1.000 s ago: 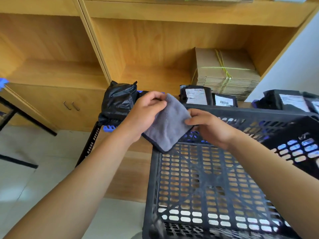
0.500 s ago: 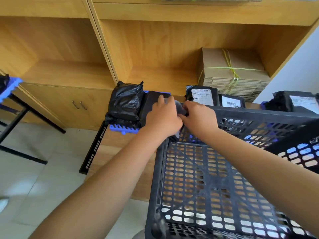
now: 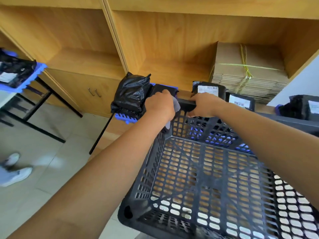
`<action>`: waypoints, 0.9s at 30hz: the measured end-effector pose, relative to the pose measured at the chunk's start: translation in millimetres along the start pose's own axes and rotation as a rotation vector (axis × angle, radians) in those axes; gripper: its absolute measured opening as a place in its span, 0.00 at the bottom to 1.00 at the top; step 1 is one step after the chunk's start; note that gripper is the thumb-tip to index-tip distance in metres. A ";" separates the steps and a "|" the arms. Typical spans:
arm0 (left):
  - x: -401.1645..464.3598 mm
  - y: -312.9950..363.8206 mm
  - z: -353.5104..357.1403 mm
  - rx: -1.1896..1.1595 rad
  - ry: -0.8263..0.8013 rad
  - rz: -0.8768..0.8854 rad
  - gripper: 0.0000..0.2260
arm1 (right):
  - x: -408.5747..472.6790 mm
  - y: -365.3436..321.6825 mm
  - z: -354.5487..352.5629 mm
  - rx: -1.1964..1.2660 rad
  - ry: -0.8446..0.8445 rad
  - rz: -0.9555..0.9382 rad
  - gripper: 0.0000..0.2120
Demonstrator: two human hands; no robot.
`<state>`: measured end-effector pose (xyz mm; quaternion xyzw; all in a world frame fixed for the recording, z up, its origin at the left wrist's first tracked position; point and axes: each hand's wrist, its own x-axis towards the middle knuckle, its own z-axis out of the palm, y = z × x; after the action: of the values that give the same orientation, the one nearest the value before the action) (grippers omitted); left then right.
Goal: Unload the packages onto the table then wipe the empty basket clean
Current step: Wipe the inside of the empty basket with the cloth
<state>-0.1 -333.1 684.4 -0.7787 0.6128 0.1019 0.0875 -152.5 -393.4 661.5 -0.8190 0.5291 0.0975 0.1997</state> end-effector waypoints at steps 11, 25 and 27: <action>5.1 -9.6 10.6 0.197 0.168 0.185 0.15 | -0.2 4.0 6.5 -0.028 0.111 -0.016 0.18; -28.4 -31.5 24.1 -0.184 0.119 0.068 0.22 | 0.7 7.7 11.7 -0.073 0.181 -0.072 0.15; -31.7 -31.9 28.9 -0.185 0.075 0.058 0.30 | 2.7 9.1 13.9 -0.075 0.194 -0.073 0.15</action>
<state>22.2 -288.4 665.4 -0.7688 0.6257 0.1313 -0.0108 -158.9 -393.0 646.0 -0.8501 0.5117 0.0304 0.1202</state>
